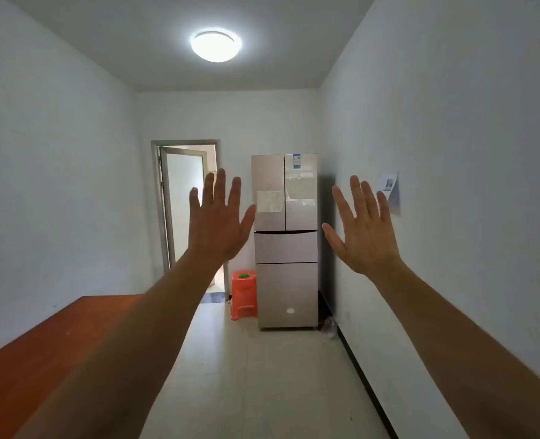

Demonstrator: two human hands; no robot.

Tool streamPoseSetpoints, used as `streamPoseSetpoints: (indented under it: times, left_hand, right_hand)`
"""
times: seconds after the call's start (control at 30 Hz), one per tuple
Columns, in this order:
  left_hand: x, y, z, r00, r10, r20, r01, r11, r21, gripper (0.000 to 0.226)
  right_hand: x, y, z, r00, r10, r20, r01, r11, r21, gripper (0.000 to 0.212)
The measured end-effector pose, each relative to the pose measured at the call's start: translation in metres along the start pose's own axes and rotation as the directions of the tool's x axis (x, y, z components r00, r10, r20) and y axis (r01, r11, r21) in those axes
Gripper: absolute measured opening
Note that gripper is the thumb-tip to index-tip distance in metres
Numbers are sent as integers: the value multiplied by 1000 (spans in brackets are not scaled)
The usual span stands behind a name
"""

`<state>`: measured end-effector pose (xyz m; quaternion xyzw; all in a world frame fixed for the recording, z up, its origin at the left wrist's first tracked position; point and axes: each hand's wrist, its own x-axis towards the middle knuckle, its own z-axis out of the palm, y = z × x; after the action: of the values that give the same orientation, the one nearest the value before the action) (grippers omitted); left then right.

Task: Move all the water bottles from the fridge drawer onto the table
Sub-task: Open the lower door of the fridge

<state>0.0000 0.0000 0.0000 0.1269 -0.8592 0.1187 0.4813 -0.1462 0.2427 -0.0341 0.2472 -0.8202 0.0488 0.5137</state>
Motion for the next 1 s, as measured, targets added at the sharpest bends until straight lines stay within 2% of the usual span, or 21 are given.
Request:
streamPoseSetpoints:
  times: [0.07, 0.17, 0.43, 0.6, 0.83, 1.0]
  left_hand:
    - [-8, -6, 6, 997, -8, 72, 7, 1000, 19, 74]
    - [-22, -18, 30, 996, 18, 92, -20, 999, 26, 76]
    - [-39, -26, 116, 981, 0, 194, 6, 999, -32, 75]
    - [-29, -7, 197, 963, -14, 268, 30, 998, -55, 79]
    - [19, 40, 333, 916, -37, 400, 54, 998, -31, 78]
    - [74, 45, 401, 942, -20, 334, 26, 1000, -13, 72]
  right_hand:
    - [1, -6, 4, 1000, 11, 20, -11, 1000, -26, 79]
    - [-4, -22, 20, 999, 42, 31, -41, 999, -16, 80]
    - [-32, -45, 90, 988, -22, 153, 20, 1000, 13, 78]
    - [-34, -18, 162, 978, -41, 203, 37, 999, 22, 77]
    - [-6, 41, 294, 966, 21, 258, -42, 996, 73, 78]
    - [37, 70, 381, 957, 23, 291, -62, 990, 126, 78]
